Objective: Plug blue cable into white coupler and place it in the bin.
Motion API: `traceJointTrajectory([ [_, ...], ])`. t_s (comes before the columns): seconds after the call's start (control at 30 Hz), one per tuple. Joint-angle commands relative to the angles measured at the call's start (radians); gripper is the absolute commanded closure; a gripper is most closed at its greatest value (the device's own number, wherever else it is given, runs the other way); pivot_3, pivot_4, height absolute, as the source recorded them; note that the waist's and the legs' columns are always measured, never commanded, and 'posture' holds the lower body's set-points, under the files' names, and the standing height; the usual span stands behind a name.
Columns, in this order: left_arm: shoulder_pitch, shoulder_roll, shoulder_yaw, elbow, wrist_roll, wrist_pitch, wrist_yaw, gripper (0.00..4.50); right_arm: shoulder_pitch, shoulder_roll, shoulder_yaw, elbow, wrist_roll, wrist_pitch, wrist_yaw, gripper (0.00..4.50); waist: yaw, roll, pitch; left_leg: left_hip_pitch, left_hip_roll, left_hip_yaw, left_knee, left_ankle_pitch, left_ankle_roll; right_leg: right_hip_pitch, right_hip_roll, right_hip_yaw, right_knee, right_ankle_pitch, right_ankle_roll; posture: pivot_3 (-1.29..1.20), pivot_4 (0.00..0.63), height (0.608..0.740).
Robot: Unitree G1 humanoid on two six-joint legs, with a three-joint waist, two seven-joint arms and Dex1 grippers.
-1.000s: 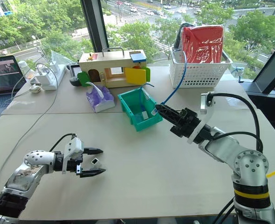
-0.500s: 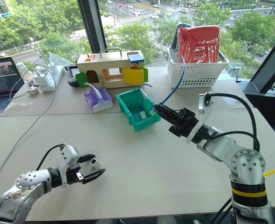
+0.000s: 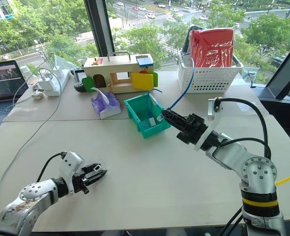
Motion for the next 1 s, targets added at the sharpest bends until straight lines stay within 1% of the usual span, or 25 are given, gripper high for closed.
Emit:
traceJointTrajectory([
  [0.03, 0.0, 0.039, -0.045, 0.002, 0.014, -0.004, -0.042, 3.92, -0.016, 0.0, -0.013, -0.026, -0.003, -0.005, 0.001, 4.5, 0.002, 0.0, 0.0, 0.0, 0.0, 0.0, 0.0, 0.0, 0.0, 0.0, 0.0, 0.0, 0.0, 0.0, 0.0, 0.0, 0.15, 0.74],
  [0.07, -0.007, 0.046, -0.054, 0.006, 0.019, -0.021, -0.055, 4.04, -0.014, 0.0, -0.014, -0.029, -0.003, -0.006, 0.001, 4.5, 0.003, 0.0, 0.0, 0.0, 0.0, 0.0, 0.0, 0.0, 0.0, 0.0, 0.0, 0.0, 0.0, 0.0, 0.0, 0.0, 0.15, 0.74],
  [0.17, -0.046, 0.056, -0.078, 0.025, 0.016, -0.048, -0.091, 4.02, -0.008, 0.001, -0.019, -0.037, -0.005, -0.01, -0.004, 4.5, 0.005, 0.0, 0.0, -0.001, 0.0, 0.0, 0.0, 0.0, 0.0, 0.0, 0.0, 0.0, -0.001, 0.0, 0.0, 0.0, 0.15, 0.74],
  [0.27, -0.129, 0.076, -0.14, 0.06, 0.013, -0.108, -0.205, 4.02, -0.004, 0.002, -0.024, -0.043, -0.009, -0.014, -0.006, 4.5, 0.009, 0.0, 0.0, -0.001, 0.0, 0.0, 0.0, 0.0, 0.0, 0.0, 0.0, 0.0, -0.001, 0.0, 0.0, 0.0, 0.15, 0.74],
  [0.33, -0.212, 0.096, -0.191, 0.118, 0.028, -0.175, -0.308, 4.02, -0.002, 0.007, -0.023, -0.049, -0.013, -0.017, -0.009, 4.5, 0.01, 0.0, 0.0, -0.003, 0.0, 0.0, 0.0, 0.0, 0.0, -0.002, 0.0, 0.0, -0.001, 0.0, 0.0, 0.0, 0.15, 0.74],
  [0.43, -0.371, 0.11, -0.266, 0.269, 0.078, -0.31, -0.457, 4.02, 0.006, 0.012, -0.03, -0.065, -0.017, -0.025, -0.018, 4.5, 0.01, 0.0, 0.0, -0.005, 0.0, 0.0, 0.0, 0.0, 0.0, -0.004, 0.0, 0.0, 0.0, 0.0, 0.0, 0.0, 0.15, 0.74],
  [0.53, -0.536, 0.091, -0.347, 0.459, 0.145, -0.472, -0.598, 4.02, 0.026, 0.012, -0.045, -0.089, -0.017, -0.036, -0.031, 4.5, 0.008, 0.0, 0.0, -0.005, 0.0, 0.0, 0.0, 0.0, 0.0, -0.004, 0.0, 0.0, 0.0, 0.0, 0.0, 0.0, 0.15, 0.74],
  [0.57, -0.575, 0.085, -0.37, 0.507, 0.16, -0.523, -0.646, 4.02, 0.035, 0.012, -0.049, -0.098, -0.018, -0.04, -0.036, 4.5, 0.005, 0.0, 0.0, -0.005, -0.001, 0.0, 0.0, 0.0, 0.0, -0.004, 0.0, 0.0, -0.001, 0.0, 0.0, 0.0, 0.15, 0.74],
  [0.67, -0.661, 0.053, -0.402, 0.622, 0.14, -0.6, -0.793, 4.02, 0.059, 0.016, -0.055, -0.124, -0.018, -0.055, -0.055, 4.5, 0.001, 0.0, 0.0, -0.006, -0.001, 0.0, 0.0, 0.0, 0.0, -0.004, 0.0, 0.0, -0.001, 0.0, 0.0, 0.0, 0.15, 0.74],
  [0.73, -0.713, 0.031, -0.424, 0.724, 0.154, -0.698, -0.884, 4.02, 0.076, 0.018, -0.058, -0.143, -0.015, -0.065, -0.066, 4.5, -0.001, 0.0, 0.0, -0.006, -0.001, 0.0, 0.0, 0.0, 0.0, -0.005, 0.0, 0.0, -0.001, 0.0, 0.0, 0.0, 0.15, 0.74],
  [0.77, -0.731, 0.023, -0.43, 0.763, 0.161, -0.735, -0.914, 4.02, 0.081, 0.019, -0.058, -0.15, -0.013, -0.068, -0.071, 4.5, 0.0, 0.0, 0.0, -0.007, -0.001, 0.0, 0.0, 0.0, 0.0, -0.005, 0.0, -0.001, -0.001, 0.0, 0.0, 0.0, 0.15, 0.74],
  [0.83, -0.804, 0.006, -0.48, 0.893, 0.176, -0.863, -0.964, 4.02, 0.099, 0.016, -0.062, -0.169, -0.011, -0.078, -0.084, 4.5, 0.001, 0.0, 0.0, -0.007, -0.001, 0.0, 0.0, 0.0, 0.0, -0.005, 0.0, -0.001, -0.002, 0.0, 0.0, 0.0, 0.15, 0.74],
  [0.93, -0.913, -0.01, -0.574, 1.072, 0.206, -1.057, -0.977, 4.02, 0.116, 0.01, -0.072, -0.192, -0.002, -0.091, -0.104, 4.5, 0.005, -0.001, 0.0, -0.007, -0.001, 0.0, 0.001, 0.001, 0.001, -0.005, 0.0, -0.001, -0.002, 0.0, 0.0, 0.0, 0.15, 0.74],
  [1.0, -0.977, -0.046, -0.601, 1.194, 0.231, -1.15, -0.977, 4.02, 0.12, 0.004, -0.077, -0.208, 0.009, -0.1, -0.122, 4.5, 0.006, -0.001, 0.001, -0.008, -0.001, 0.0, 0.001, 0.001, 0.001, -0.004, 0.0, -0.001, -0.002, 0.0, 0.0, 0.0, 0.15, 0.74],
])
